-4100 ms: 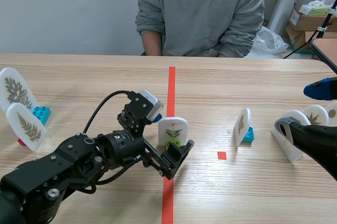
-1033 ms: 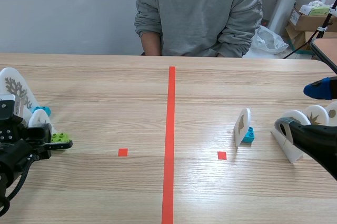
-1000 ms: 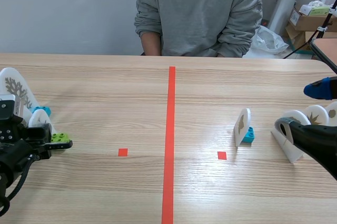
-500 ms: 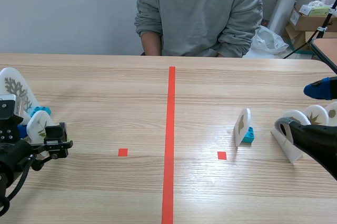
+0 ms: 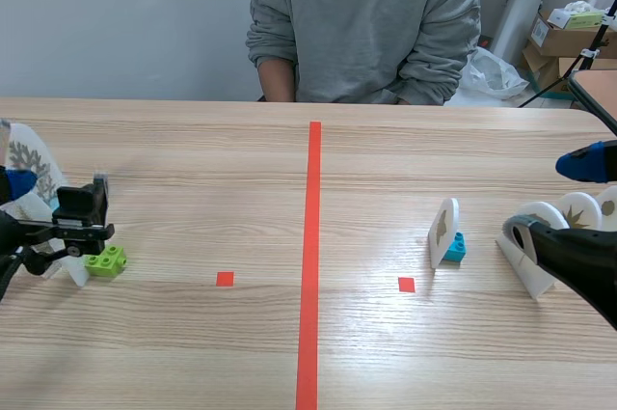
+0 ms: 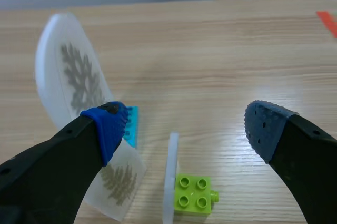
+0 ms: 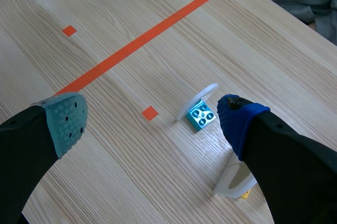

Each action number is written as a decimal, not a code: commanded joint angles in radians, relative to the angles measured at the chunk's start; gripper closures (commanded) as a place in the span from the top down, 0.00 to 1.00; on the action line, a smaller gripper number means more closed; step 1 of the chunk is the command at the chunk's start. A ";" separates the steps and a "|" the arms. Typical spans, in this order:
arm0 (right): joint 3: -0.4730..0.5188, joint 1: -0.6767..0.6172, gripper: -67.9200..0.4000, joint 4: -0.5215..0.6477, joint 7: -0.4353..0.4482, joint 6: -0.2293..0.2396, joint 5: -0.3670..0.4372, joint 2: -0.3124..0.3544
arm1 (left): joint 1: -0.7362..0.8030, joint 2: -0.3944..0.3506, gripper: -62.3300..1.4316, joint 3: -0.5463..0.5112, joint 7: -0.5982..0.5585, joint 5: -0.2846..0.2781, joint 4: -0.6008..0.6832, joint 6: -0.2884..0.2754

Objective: Do the leaf sorting experiment

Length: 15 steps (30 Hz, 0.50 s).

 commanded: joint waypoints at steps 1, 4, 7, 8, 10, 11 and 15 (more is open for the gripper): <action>0.003 0.014 0.75 0.001 0.011 0.008 0.007 0.008 | 0.022 -0.013 0.78 -0.001 -0.010 -0.012 0.047 -0.023; 0.003 0.014 0.75 0.001 0.010 0.008 0.007 0.008 | 0.061 -0.037 0.78 0.000 -0.006 -0.044 0.119 -0.087; 0.003 0.014 0.75 0.001 0.010 0.008 0.007 0.008 | 0.099 -0.073 0.78 0.003 -0.006 -0.101 0.174 -0.159; 0.003 0.014 0.75 0.001 0.010 0.008 0.007 0.008 | 0.111 -0.088 0.78 0.005 -0.006 -0.118 0.189 -0.178; 0.003 0.014 0.75 0.001 0.008 0.008 0.007 0.008 | 0.135 -0.118 0.78 0.009 -0.006 -0.144 0.216 -0.212; 0.003 0.014 0.75 0.001 0.004 0.008 0.007 0.008 | 0.148 -0.131 0.78 0.009 -0.006 -0.150 0.229 -0.231; 0.003 0.014 0.75 0.001 -0.001 0.008 0.007 0.008 | 0.201 -0.177 0.78 0.009 -0.006 -0.189 0.285 -0.291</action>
